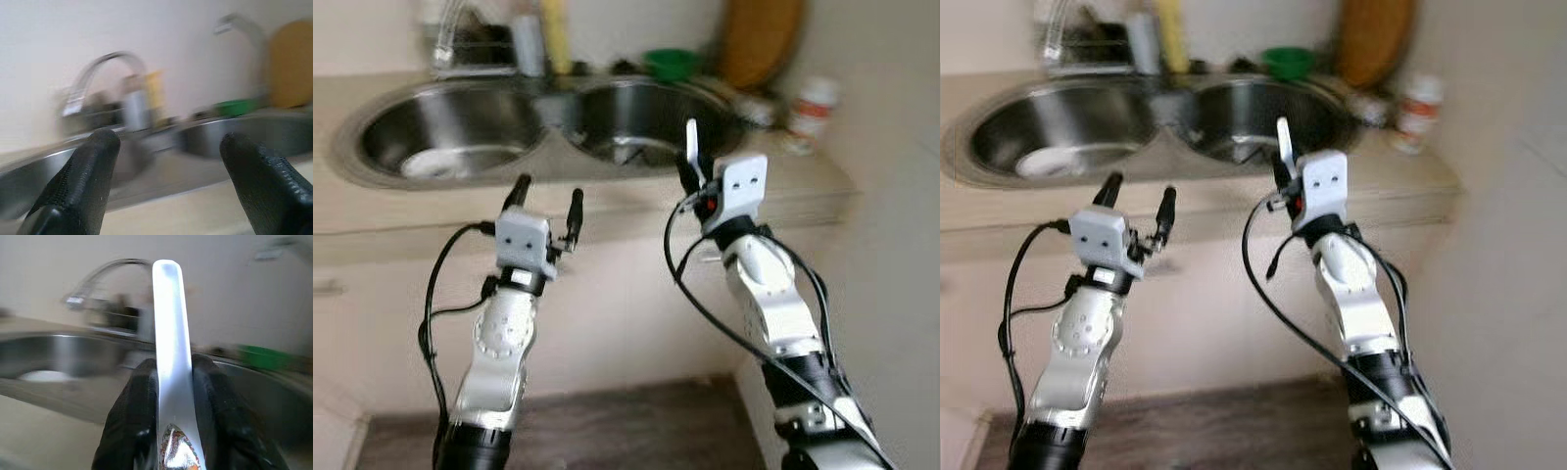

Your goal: Kitchen organization

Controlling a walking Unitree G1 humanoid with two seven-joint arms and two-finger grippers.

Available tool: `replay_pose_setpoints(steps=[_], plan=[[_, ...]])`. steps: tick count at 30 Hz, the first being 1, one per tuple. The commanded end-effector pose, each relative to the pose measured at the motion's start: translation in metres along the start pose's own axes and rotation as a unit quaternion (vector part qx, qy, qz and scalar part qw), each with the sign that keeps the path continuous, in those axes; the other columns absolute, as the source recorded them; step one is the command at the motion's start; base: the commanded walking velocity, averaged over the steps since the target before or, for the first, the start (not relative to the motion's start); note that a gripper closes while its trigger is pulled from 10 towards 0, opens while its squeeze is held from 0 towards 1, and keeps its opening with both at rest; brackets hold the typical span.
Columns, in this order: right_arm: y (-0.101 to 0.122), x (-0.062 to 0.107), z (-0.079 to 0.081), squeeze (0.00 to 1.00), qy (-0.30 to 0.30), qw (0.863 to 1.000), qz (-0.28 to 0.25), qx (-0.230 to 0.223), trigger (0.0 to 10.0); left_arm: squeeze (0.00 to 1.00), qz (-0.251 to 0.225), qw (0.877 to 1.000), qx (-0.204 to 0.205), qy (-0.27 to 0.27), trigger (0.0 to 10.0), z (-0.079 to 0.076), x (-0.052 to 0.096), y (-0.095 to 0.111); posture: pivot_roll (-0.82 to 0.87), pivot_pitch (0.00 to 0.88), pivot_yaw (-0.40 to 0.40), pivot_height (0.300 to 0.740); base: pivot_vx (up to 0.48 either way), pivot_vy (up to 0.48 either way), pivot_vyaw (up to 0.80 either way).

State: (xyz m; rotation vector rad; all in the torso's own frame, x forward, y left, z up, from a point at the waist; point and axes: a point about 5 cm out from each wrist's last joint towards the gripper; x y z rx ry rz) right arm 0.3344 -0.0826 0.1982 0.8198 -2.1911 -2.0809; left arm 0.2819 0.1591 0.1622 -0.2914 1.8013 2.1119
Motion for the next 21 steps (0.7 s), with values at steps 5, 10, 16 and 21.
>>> replay_pose_setpoints(steps=[5, 10, 16, 21], plan=[[0.0051, 0.0007, -0.0079, 0.00, -0.011, 1.000, -0.012, 0.005, 0.0, 0.00, -0.006, 1.000, 0.002, -0.006, 10.0, -0.0044, -0.0023, 0.0025, 0.01, 0.000, -0.037, 0.740, 0.480, 0.000, 0.24], [0.0059, 0.0000, -0.0087, 0.00, -0.015, 1.000, -0.014, 0.002, 0.0, 0.00, -0.006, 1.000, 0.002, -0.006, 10.0, -0.0046, -0.0027, 0.0027, 0.01, 0.000, -0.038, 0.740, 0.480, 0.000, 0.00], [0.0063, -0.0015, -0.0089, 0.00, -0.017, 1.000, -0.013, 0.001, 0.0, 0.00, -0.006, 1.000, 0.001, -0.002, 10.0, -0.0039, -0.0031, 0.0027, 0.01, 0.000, -0.038, 0.740, 0.367, 0.000, 0.00], [0.0019, -0.0037, -0.0094, 0.00, -0.017, 1.000, 0.007, 0.002, 4.6, 0.00, -0.007, 1.000, 0.000, -0.001, 10.0, -0.0045, -0.0040, 0.0032, 0.01, 0.000, -0.039, 0.740, 0.000, 0.000, 0.00]])
Point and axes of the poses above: a point about 5 cm out from each wrist's last joint towards the gripper, its own x axis pointing back from the gripper into the wrist, its own y axis along the axis of the wrist's last joint, z = x × y, and after that the axes turned 2 degrees about x, right-handed
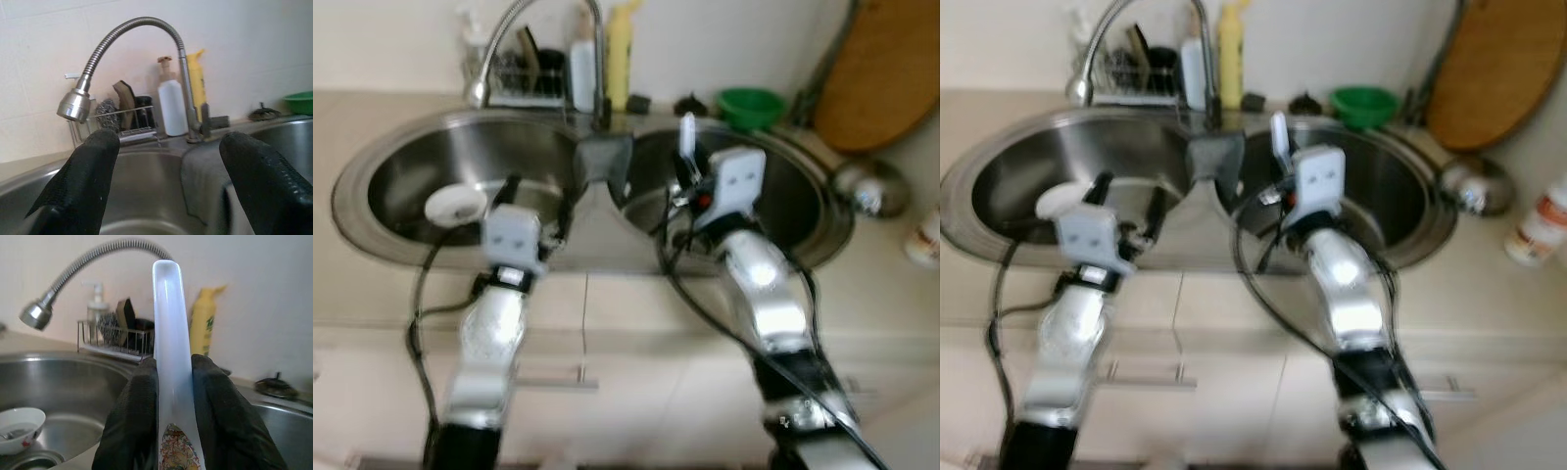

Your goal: Kitchen organization

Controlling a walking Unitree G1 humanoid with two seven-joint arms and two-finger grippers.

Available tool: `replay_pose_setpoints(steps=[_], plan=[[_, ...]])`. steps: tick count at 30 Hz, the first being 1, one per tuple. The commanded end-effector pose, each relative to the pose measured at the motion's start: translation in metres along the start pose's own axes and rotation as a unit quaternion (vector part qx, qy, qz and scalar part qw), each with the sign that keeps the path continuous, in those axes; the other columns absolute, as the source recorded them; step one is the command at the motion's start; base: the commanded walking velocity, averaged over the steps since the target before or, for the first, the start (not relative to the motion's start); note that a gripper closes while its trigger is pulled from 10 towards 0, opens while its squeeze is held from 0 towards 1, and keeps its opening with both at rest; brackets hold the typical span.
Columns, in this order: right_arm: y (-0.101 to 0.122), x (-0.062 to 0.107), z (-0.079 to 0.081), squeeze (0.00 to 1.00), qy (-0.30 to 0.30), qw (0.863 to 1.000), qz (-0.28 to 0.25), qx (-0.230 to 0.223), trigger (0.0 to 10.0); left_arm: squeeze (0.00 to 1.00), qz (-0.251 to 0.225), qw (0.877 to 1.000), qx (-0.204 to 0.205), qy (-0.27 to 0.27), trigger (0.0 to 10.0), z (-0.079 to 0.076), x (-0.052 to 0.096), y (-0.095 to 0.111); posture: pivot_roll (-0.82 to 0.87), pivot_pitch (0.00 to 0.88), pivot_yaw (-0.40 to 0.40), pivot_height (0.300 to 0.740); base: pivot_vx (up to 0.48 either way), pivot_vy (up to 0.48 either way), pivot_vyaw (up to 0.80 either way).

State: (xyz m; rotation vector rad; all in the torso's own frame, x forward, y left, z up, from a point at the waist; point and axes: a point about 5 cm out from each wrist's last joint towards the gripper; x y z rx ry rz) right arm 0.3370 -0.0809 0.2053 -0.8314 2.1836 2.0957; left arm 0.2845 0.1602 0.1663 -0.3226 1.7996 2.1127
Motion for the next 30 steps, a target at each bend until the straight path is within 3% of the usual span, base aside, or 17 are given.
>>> replay_pose_setpoints(steps=[1, 5, 6, 9, 11, 16, 24, 30], plan=[[-0.006, 0.001, -0.009, 0.00, -0.011, 1.000, 0.023, 0.007, 10.0, 0.00, -0.001, 1.000, 0.002, -0.010, 10.0, -0.007, 0.000, 0.001, 0.01, 0.000, -0.039, 0.740, 0.000, 0.000, 0.00], [-0.021, 0.001, -0.004, 0.00, 0.007, 0.997, 0.079, -0.015, 10.0, 0.00, 0.001, 1.000, 0.001, -0.012, 10.0, -0.008, 0.000, 0.000, 0.01, 0.000, -0.037, 0.740, 0.000, 0.000, 0.00], [-0.028, 0.002, -0.003, 1.00, 0.006, 0.995, 0.101, -0.024, 10.0, 0.00, 0.002, 1.000, 0.001, -0.013, 10.0, -0.008, 0.000, 0.000, 0.01, 0.000, -0.037, 0.740, 0.000, 0.000, 0.00], [-0.036, 0.004, -0.006, 1.00, 0.001, 0.991, 0.130, -0.003, 10.0, 0.00, 0.002, 1.000, 0.000, -0.014, 10.0, -0.008, 0.000, 0.000, 0.01, 0.000, -0.037, 0.740, 0.000, 0.000, 0.00], [-0.045, 0.006, -0.015, 1.00, -0.029, 0.986, 0.164, 0.010, 10.0, 0.00, 0.003, 1.000, 0.000, -0.015, 10.0, -0.008, 0.000, -0.001, 0.02, 0.000, -0.037, 0.740, 0.000, 0.000, 0.00], [-0.055, 0.009, -0.020, 1.00, -0.033, 0.979, 0.202, -0.005, 10.0, 0.00, 0.004, 1.000, 0.000, -0.017, 10.0, -0.008, 0.001, -0.001, 0.02, 0.000, -0.036, 0.740, 0.000, 0.000, 0.00], [-0.052, 0.010, -0.016, 1.00, -0.035, 0.981, 0.188, -0.020, 10.0, 0.00, 0.004, 1.000, 0.002, -0.021, 10.0, -0.010, 0.001, -0.001, 0.02, 0.000, -0.032, 0.740, 0.000, 0.000, 0.00], [-0.041, 0.004, -0.024, 1.00, -0.081, 0.984, 0.156, -0.011, 10.0, 0.00, 0.002, 1.000, 0.010, -0.020, 10.0, -0.010, 0.001, -0.001, 0.02, 0.000, -0.031, 0.740, 0.000, 0.000, 0.00]])
Point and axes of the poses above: a point about 5 cm out from each wrist's last joint towards the gripper, its own x axis pointing back from the gripper into the wrist, its own y axis along the axis of the wrist's last joint, z = x × y, and after that the axes turned 2 degrees about x, right-handed
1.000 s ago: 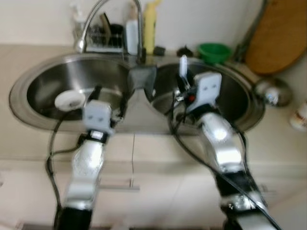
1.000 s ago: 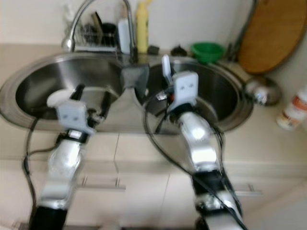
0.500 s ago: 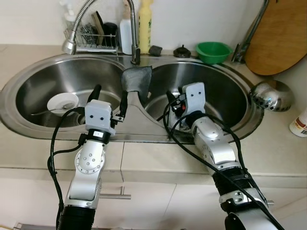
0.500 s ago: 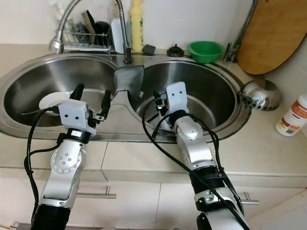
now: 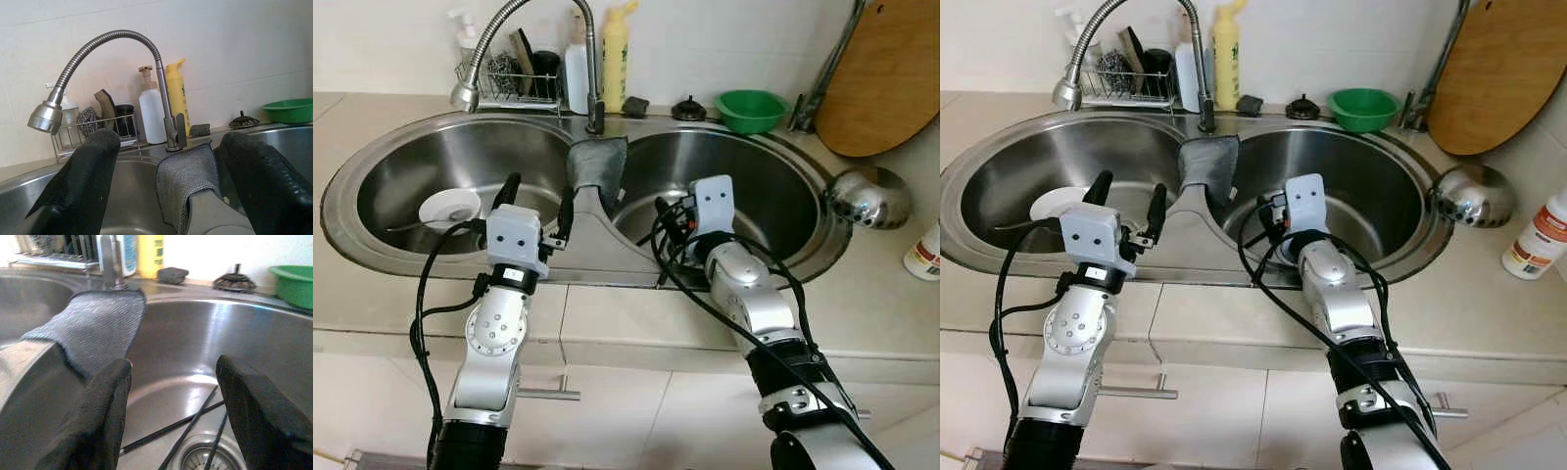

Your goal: Kitchen organization

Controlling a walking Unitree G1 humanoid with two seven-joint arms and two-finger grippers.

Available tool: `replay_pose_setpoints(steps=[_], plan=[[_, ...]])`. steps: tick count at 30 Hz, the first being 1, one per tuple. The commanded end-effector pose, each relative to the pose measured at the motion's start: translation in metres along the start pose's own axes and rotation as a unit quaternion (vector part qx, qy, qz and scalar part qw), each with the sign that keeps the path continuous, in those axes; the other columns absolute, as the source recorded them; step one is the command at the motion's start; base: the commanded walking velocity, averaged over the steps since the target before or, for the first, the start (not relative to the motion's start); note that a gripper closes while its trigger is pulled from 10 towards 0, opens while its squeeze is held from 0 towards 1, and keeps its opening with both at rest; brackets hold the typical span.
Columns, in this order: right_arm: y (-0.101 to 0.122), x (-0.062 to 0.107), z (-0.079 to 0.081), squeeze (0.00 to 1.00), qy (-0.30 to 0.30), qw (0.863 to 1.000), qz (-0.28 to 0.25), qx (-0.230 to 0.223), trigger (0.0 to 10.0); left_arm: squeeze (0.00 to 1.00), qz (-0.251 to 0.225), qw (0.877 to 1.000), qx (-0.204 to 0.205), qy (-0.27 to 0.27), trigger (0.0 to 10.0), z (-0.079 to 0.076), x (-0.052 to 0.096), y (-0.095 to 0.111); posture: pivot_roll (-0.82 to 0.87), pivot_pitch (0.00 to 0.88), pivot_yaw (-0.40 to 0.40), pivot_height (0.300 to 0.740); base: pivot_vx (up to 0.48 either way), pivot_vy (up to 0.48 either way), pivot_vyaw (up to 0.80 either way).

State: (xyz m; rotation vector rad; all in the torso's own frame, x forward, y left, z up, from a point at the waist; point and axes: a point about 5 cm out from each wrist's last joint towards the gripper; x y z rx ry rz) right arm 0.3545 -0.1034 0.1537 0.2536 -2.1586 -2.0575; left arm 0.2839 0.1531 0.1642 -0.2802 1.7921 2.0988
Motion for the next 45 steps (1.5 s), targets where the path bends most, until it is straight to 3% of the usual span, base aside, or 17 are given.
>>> replay_pose_setpoints(steps=[1, 6, 15, 45], plan=[[0.017, -0.003, -0.002, 0.00, -0.006, 0.999, -0.037, 0.003, 10.0, 0.00, -0.001, 1.000, 0.008, -0.003, 10.0, -0.002, 0.001, 0.000, 0.02, 0.000, -0.030, 0.740, 0.000, 0.000, 0.00], [0.021, -0.002, -0.001, 0.00, -0.009, 0.999, -0.050, -0.003, 10.0, 0.00, 0.004, 1.000, 0.015, -0.002, 10.0, -0.003, 0.000, 0.000, 0.02, 0.000, -0.030, 0.740, 0.000, 0.000, 0.00], [0.022, -0.001, -0.001, 0.00, -0.014, 0.998, -0.055, -0.006, 10.0, 0.00, 0.001, 1.000, 0.016, -0.008, 10.0, -0.003, -0.001, 0.002, 0.02, 0.000, -0.033, 0.740, 0.000, 0.480, 0.00], [0.046, 0.008, 0.001, 0.00, -0.008, 0.988, -0.156, -0.001, 10.0, 0.00, -0.013, 1.000, 0.015, -0.014, 10.0, -0.004, -0.001, 0.006, 0.01, 0.000, -0.032, 0.740, 0.000, 0.480, 0.00]])
Point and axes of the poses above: a point about 5 cm out from each wrist's last joint towards the gripper, its own x axis pointing back from the gripper into the wrist, its own y axis along the axis of the wrist's last joint, z = x × y, and after that the axes turned 2 degrees about x, right-handed
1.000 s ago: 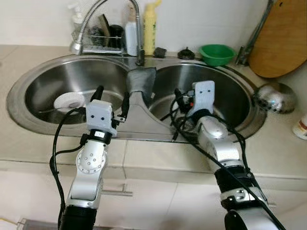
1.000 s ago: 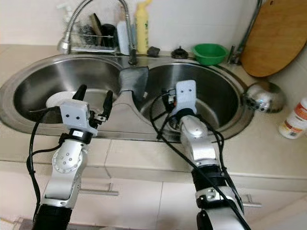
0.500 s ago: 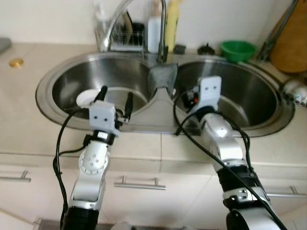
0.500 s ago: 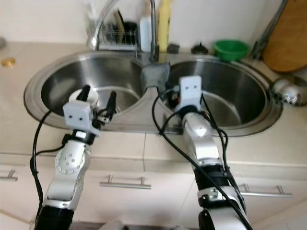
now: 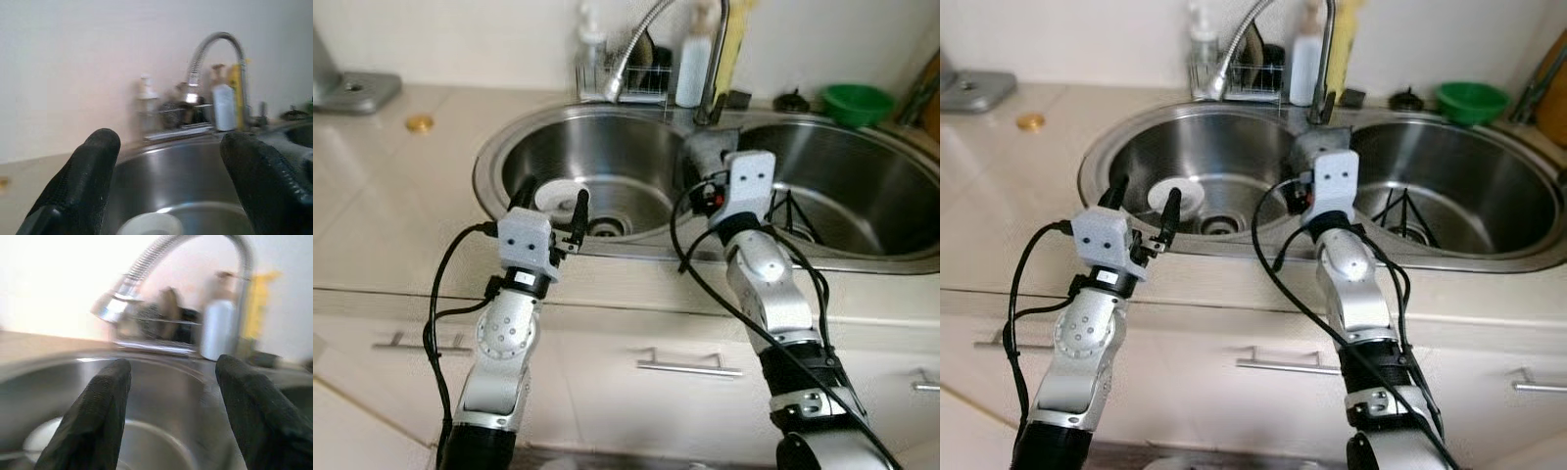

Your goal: Kitchen organization

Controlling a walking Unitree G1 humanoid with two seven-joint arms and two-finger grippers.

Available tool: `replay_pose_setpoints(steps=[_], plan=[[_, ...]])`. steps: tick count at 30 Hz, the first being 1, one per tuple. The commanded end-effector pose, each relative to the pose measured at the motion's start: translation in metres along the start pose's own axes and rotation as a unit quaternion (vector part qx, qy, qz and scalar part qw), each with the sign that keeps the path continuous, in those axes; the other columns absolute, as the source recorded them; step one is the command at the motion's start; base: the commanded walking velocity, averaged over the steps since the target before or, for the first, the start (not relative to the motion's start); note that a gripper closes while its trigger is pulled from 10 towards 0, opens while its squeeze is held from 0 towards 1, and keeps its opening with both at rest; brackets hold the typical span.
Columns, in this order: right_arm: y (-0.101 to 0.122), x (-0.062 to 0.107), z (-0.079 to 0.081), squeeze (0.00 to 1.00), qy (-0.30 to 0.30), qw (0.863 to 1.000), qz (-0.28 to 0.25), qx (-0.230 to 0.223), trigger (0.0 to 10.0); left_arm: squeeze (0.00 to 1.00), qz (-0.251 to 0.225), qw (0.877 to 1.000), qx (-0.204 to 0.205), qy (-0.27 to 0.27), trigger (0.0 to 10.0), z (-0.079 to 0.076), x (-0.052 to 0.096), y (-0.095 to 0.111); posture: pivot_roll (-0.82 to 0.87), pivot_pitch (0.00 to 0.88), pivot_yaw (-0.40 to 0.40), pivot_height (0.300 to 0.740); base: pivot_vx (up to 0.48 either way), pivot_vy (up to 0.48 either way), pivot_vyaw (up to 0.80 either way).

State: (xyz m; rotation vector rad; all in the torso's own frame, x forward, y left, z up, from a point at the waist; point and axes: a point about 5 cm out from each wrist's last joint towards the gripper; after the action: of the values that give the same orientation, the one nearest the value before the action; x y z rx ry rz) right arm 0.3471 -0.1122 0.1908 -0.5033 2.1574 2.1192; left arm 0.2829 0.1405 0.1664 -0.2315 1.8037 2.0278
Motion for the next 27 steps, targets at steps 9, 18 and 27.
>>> replay_pose_setpoints(steps=[9, 18, 27], plan=[[0.009, 0.000, 0.010, 0.00, 0.020, 0.999, -0.028, -0.004, 10.0, 0.00, -0.007, 1.000, -0.015, 0.013, 10.0, 0.007, 0.002, 0.002, 0.01, 0.000, -0.033, 0.740, 0.000, 0.053, -0.27], [0.010, 0.006, 0.010, 0.00, 0.031, 0.999, -0.040, 0.004, 10.0, 0.00, -0.008, 1.000, -0.020, 0.008, 10.0, 0.006, 0.003, 0.002, 0.00, 0.000, -0.030, 0.740, 0.000, 0.000, -0.80], [0.011, 0.012, 0.014, 0.00, 0.041, 0.998, -0.055, 0.003, 10.0, 0.00, -0.004, 1.000, -0.030, 0.001, 10.0, 0.004, 0.003, 0.000, 0.00, 0.000, -0.026, 0.740, 0.000, 0.000, -0.80]])
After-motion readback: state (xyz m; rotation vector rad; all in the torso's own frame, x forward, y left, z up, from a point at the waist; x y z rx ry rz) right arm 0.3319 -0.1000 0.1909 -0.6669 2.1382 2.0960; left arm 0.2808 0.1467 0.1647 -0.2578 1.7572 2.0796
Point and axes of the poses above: a point about 5 cm out from each wrist's last joint towards the gripper, its own x axis pointing back from the gripper into the wrist, its own y axis along the axis of the wrist's last joint, z = x × y, and after that the axes turned 2 degrees about x, right-handed
